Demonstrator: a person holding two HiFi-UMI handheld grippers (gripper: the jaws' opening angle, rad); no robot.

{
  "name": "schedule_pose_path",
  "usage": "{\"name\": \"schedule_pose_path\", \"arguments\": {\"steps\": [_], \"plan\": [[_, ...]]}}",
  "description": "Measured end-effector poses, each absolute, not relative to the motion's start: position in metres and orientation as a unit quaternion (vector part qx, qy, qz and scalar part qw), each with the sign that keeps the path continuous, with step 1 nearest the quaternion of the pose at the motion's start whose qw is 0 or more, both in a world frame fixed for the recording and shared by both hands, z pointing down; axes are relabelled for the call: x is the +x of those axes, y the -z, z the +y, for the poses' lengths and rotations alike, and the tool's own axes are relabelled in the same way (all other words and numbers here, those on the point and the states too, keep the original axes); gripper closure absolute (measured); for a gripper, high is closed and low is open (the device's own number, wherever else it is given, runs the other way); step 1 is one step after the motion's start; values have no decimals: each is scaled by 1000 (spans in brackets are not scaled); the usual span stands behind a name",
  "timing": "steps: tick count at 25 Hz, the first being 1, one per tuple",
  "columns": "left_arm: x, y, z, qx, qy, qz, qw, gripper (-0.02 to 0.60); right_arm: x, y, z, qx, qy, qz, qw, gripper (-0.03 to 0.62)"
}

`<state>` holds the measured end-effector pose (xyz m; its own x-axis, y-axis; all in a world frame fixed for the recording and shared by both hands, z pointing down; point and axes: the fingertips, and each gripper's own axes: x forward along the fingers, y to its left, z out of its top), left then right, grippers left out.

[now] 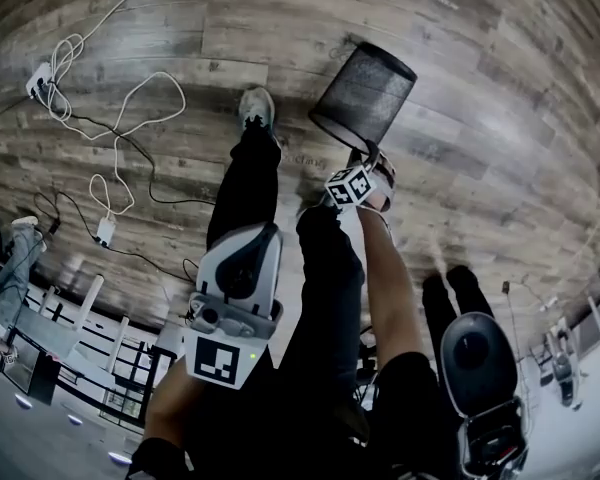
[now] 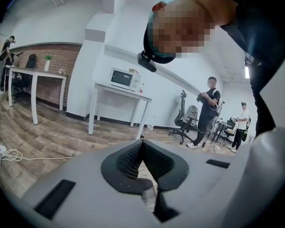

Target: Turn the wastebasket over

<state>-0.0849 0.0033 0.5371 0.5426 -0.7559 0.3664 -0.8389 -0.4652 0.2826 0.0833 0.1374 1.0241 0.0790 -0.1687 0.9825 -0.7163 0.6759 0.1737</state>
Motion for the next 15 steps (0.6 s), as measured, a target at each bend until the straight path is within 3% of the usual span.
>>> {"name": "schedule_pose_path", "arguments": {"steps": [15], "plan": [[-85,-531,-7,853,-91,-463,223,549,101,-988,106,421,-333,-631,560,471]]}}
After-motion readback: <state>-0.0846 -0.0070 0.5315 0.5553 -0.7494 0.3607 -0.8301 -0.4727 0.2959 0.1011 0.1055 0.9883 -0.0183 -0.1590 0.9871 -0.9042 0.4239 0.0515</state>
